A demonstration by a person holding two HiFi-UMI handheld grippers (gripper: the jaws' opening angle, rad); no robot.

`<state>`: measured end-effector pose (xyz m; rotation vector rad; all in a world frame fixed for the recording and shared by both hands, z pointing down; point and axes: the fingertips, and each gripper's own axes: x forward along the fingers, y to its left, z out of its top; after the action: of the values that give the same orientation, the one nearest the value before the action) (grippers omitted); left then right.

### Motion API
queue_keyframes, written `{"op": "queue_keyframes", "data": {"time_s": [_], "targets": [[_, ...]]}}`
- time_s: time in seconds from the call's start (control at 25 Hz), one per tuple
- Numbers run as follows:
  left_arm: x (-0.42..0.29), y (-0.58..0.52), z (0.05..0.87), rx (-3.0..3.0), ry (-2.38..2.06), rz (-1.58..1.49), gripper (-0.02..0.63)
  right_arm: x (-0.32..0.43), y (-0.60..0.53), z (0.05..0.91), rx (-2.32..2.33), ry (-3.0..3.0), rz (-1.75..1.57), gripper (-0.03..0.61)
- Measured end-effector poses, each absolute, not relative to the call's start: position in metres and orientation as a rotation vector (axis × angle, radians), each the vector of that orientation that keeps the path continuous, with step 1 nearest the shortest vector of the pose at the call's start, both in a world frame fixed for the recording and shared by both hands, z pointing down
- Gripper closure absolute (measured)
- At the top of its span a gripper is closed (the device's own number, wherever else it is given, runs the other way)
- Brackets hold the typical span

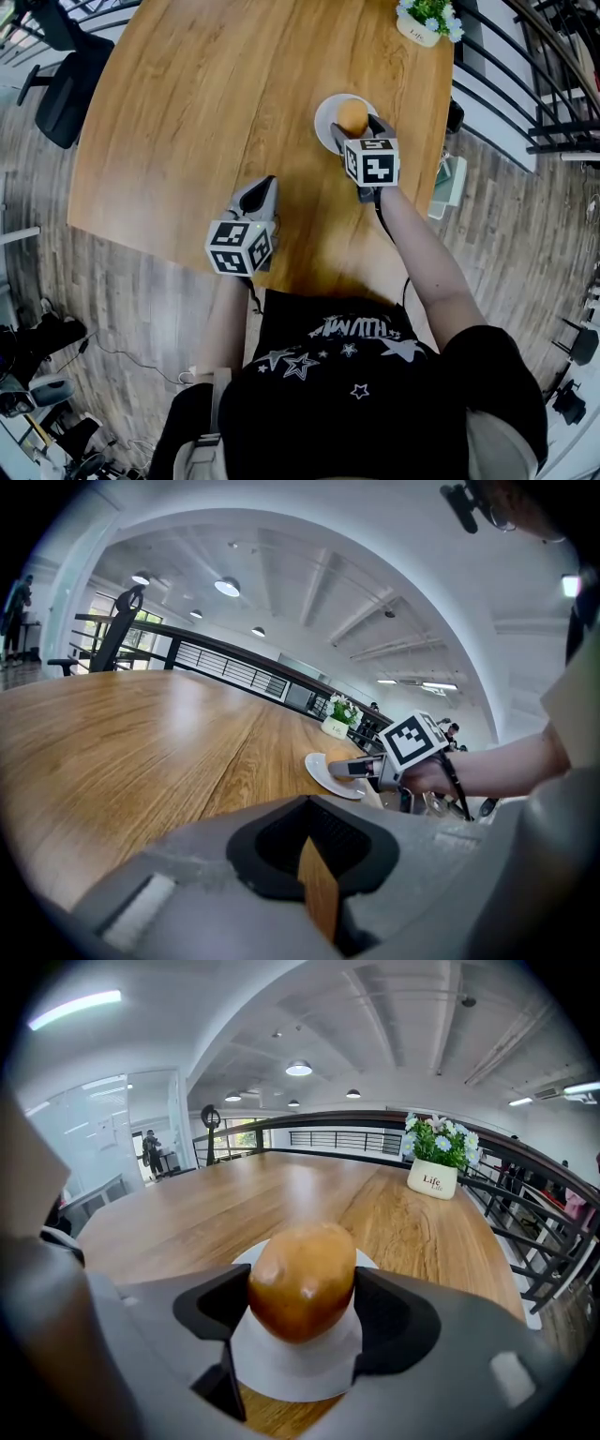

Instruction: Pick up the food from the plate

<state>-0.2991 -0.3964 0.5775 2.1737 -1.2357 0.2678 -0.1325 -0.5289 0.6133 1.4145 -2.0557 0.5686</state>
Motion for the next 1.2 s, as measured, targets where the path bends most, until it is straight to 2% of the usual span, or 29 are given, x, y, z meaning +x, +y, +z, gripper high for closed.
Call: {"op": "queue_keyframes", "data": {"time_s": [0.6, 1.2], "targets": [[-0.294, -0.354, 0.552, 2.148, -1.322, 0.234, 0.612, -0.132, -0.493, 0.573, 1.358, -2.169, 0.566, 0.233], [-0.238, -0.302, 0.514, 2.170, -1.419, 0.218, 0.612, -0.082, -0.427, 0.528, 1.285, -2.299, 0.553, 0.235]]}}
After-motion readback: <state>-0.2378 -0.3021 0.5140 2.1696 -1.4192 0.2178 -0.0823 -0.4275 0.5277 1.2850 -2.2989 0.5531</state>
